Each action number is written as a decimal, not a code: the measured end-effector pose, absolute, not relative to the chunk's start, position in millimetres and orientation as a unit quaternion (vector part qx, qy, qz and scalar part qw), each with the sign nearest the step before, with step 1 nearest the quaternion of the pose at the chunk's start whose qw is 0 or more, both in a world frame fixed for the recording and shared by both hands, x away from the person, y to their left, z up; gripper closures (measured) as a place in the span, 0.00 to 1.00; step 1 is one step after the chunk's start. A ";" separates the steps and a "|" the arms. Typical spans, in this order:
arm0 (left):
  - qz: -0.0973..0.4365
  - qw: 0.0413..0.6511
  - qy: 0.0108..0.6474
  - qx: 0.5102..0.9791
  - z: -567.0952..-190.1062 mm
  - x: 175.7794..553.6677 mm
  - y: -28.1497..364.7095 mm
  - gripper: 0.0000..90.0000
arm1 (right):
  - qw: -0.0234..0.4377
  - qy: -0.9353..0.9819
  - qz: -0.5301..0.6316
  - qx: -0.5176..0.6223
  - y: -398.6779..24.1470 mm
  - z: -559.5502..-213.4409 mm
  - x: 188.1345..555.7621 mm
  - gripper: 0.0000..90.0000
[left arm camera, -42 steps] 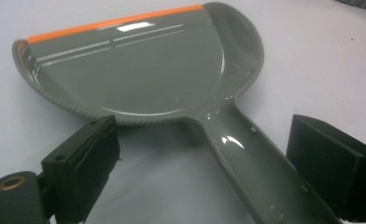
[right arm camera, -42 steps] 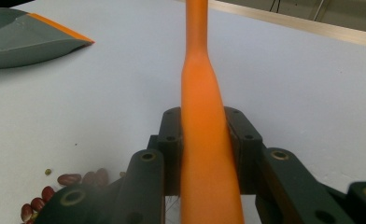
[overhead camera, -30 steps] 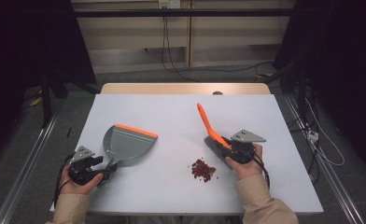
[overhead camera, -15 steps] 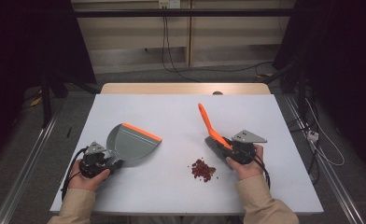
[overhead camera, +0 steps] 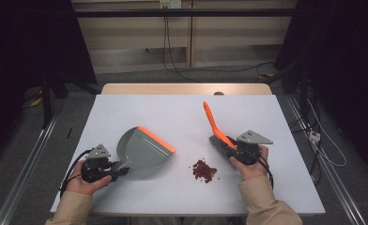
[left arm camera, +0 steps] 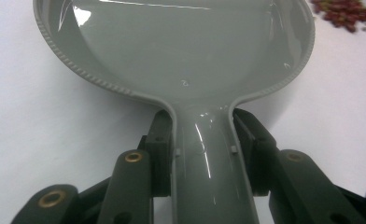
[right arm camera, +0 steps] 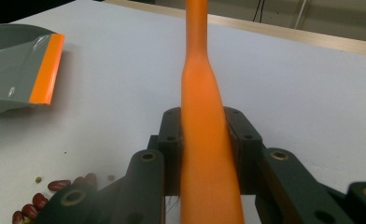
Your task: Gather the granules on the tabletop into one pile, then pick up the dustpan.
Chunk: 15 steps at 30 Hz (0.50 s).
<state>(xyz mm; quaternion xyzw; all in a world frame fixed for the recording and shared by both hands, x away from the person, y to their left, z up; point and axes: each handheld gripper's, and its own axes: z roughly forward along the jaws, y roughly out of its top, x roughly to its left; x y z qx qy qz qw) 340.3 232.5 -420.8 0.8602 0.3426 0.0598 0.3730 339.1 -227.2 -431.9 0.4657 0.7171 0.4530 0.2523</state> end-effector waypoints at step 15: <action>0.027 0.370 0.277 0.887 -413.2 325.2 214.9 0.70 | 0.261 0.712 0.454 0.468 -226.8 -429.4 334.4 0.79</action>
